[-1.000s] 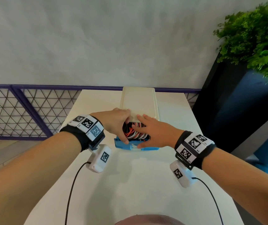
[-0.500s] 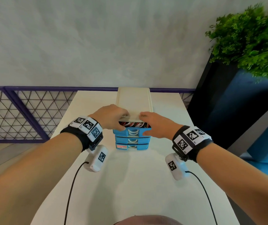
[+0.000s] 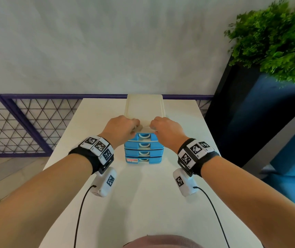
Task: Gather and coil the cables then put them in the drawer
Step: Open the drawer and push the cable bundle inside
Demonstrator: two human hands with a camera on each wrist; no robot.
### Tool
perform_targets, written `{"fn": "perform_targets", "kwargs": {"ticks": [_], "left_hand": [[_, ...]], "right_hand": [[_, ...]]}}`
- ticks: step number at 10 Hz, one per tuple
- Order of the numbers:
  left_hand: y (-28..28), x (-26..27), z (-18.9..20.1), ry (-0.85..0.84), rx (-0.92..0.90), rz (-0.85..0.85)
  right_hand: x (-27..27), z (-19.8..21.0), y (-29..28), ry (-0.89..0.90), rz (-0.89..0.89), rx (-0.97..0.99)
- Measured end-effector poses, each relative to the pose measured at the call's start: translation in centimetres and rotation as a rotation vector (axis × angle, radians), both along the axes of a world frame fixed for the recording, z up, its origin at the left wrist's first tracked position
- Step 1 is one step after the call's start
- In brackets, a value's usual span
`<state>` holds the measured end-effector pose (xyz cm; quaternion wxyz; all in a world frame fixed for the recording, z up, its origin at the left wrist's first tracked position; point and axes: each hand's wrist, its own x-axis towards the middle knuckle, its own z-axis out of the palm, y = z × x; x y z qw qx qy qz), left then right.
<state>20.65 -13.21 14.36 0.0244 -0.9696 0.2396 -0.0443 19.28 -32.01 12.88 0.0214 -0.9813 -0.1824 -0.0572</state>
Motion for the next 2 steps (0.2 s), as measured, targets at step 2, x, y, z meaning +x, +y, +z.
{"fn": "perform_targets", "kwargs": {"ticks": [2], "left_hand": [[1.3,2.1,1.7,0.3,-0.205,-0.05]], "right_hand": [[-1.6,4.5,-2.4,0.441,0.01,0.064]]}}
